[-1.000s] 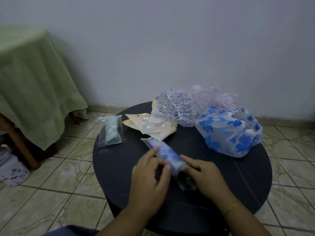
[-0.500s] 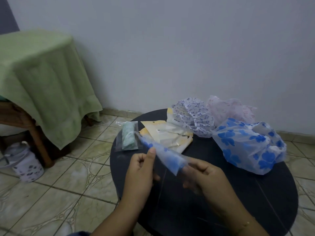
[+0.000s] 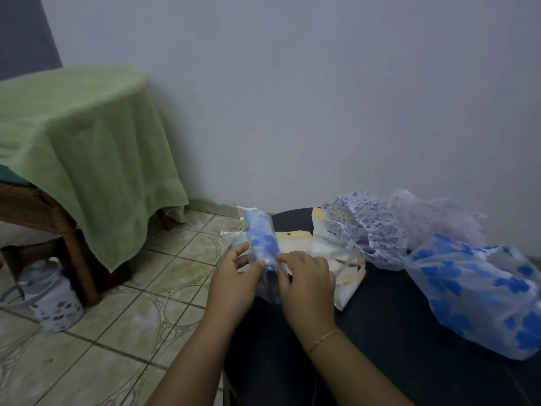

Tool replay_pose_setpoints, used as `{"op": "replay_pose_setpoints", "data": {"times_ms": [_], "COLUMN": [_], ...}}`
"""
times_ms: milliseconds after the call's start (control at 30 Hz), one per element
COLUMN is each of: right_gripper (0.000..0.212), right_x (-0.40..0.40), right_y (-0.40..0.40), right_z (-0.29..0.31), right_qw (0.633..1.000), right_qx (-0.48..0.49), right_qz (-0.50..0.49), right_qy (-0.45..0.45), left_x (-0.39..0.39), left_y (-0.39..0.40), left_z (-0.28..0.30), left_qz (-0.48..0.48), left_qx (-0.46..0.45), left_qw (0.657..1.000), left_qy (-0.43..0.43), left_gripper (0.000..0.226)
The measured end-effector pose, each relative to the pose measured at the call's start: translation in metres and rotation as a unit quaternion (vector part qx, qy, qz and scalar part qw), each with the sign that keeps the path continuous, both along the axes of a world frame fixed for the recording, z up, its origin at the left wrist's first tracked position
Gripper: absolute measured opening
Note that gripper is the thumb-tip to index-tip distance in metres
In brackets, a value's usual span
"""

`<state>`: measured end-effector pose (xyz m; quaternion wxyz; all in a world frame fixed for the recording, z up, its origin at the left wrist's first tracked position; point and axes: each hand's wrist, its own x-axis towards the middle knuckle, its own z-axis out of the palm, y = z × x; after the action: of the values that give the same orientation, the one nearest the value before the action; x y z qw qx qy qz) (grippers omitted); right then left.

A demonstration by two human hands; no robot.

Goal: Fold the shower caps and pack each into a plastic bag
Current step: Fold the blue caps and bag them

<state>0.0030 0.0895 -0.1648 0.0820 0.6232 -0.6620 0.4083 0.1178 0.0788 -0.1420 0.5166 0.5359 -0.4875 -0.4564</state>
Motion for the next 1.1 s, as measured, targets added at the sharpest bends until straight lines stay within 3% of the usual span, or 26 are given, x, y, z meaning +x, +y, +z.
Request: {"op": "replay_pose_setpoints", "data": {"times_ms": [133, 233, 300, 367, 533, 767, 933, 1100], "right_gripper": [0.026, 0.019, 0.014, 0.024, 0.034, 0.039, 0.05, 0.068], "right_x": [0.002, 0.0, -0.003, -0.008, -0.038, -0.106, -0.161, -0.203], "right_y": [-0.018, -0.023, -0.021, -0.015, 0.014, 0.073, 0.108, 0.129], "right_z": [-0.008, -0.018, -0.021, -0.019, -0.013, 0.01, 0.03, 0.038], "right_qw": [0.993, 0.989, 0.987, 0.989, 0.99, 0.98, 0.947, 0.923], "right_qx": [0.011, 0.034, 0.03, 0.022, 0.024, -0.015, -0.024, 0.023], "right_qz": [-0.072, -0.078, -0.078, -0.071, -0.067, -0.141, -0.257, -0.326], "right_qy": [0.095, 0.122, 0.135, 0.124, 0.118, 0.136, 0.193, 0.204], "left_x": [-0.004, -0.009, -0.015, -0.021, -0.044, -0.1, -0.141, -0.156], "left_y": [-0.019, -0.022, -0.018, -0.014, 0.007, 0.067, 0.104, 0.125], "left_z": [-0.017, -0.021, -0.017, -0.012, -0.005, -0.006, -0.01, -0.01], "left_qz": [0.007, 0.034, 0.05, 0.06, 0.047, -0.102, -0.195, -0.248], "left_qx": [0.008, 0.024, 0.016, -0.004, -0.068, -0.138, -0.108, -0.03], "left_qw": [0.985, 0.927, 0.901, 0.883, 0.869, 0.864, 0.868, 0.913], "left_qy": [-0.17, -0.372, -0.43, -0.465, -0.488, -0.474, -0.443, -0.322], "left_gripper": [0.037, 0.039, 0.043, 0.047, 0.045, 0.044, 0.044, 0.038]}}
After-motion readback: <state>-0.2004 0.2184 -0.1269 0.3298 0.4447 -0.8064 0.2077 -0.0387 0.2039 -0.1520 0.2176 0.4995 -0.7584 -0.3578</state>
